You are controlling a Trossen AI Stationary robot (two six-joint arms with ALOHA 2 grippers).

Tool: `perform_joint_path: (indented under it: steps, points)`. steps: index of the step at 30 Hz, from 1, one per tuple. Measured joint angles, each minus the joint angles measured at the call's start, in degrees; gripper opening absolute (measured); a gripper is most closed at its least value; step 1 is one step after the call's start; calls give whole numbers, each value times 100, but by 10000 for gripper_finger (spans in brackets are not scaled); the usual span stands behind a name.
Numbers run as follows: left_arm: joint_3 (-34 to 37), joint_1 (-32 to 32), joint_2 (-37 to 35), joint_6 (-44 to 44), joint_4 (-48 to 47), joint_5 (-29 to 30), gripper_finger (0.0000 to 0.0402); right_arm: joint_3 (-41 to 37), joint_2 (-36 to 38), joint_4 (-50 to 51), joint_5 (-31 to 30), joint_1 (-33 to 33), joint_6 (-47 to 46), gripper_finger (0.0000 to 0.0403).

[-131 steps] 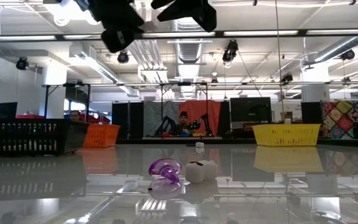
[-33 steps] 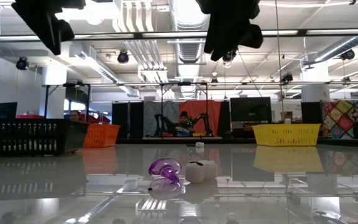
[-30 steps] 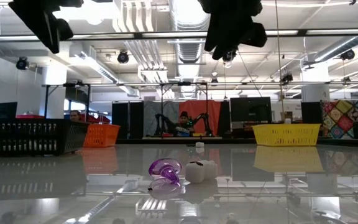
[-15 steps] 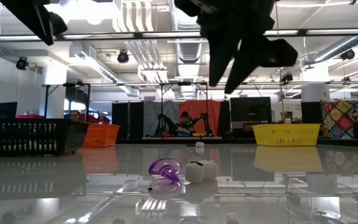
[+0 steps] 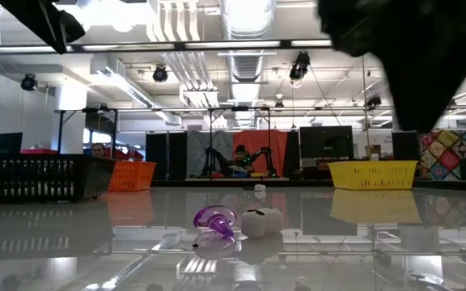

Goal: Sort Halloween decoration
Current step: Put the purple witch hat toy into the yellow bin

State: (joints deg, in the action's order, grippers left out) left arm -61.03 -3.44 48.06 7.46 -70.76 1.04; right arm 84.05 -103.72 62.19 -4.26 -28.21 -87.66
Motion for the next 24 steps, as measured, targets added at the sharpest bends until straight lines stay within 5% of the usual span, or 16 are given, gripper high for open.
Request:
perform_joint_path:
  steps: [24]
  points:
    - [10, 0, 5, -100, 0, -1, 96, -813, 0, -448, 1329, -1629, -383, 118]
